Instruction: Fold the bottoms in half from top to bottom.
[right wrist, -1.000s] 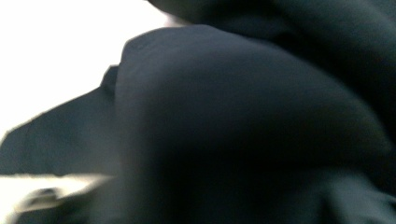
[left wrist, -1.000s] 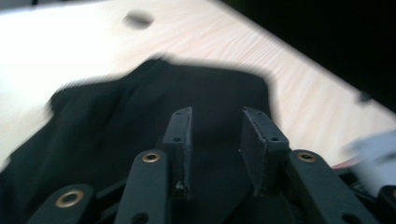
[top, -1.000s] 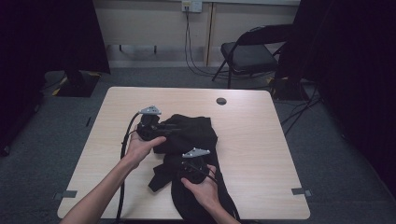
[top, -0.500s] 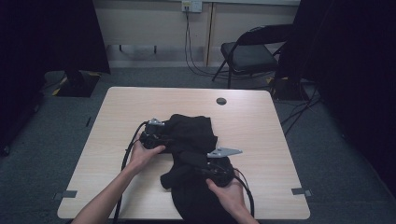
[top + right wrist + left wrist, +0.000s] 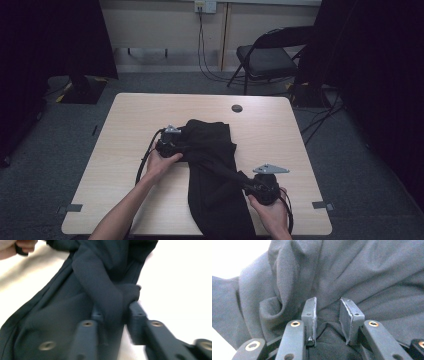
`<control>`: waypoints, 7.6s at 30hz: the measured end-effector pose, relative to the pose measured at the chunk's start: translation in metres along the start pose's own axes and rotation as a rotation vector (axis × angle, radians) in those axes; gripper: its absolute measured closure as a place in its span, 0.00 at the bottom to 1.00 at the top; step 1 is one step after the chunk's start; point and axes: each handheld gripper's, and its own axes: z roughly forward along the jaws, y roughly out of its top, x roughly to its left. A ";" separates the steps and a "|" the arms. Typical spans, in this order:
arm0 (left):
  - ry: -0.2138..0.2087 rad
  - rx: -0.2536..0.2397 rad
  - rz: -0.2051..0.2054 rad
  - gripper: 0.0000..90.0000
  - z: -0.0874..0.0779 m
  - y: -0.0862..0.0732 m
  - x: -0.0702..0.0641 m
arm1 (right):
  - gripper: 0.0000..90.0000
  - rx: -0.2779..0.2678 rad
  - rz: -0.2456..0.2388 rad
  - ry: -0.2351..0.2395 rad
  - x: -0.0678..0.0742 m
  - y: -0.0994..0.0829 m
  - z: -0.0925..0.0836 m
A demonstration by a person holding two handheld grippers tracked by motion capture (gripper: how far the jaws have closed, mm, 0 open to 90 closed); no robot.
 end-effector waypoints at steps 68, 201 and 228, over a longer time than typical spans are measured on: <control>-0.046 0.106 0.116 0.64 -0.038 -0.036 -0.013 | 0.98 0.041 -0.346 0.504 0.110 0.021 0.020; -0.102 0.112 0.090 0.91 -0.042 -0.041 -0.063 | 0.95 0.120 -0.042 0.214 -0.008 0.023 0.091; -0.200 -0.193 0.124 0.92 -0.083 0.032 -0.047 | 0.95 -0.133 -0.063 0.224 -0.032 0.112 0.057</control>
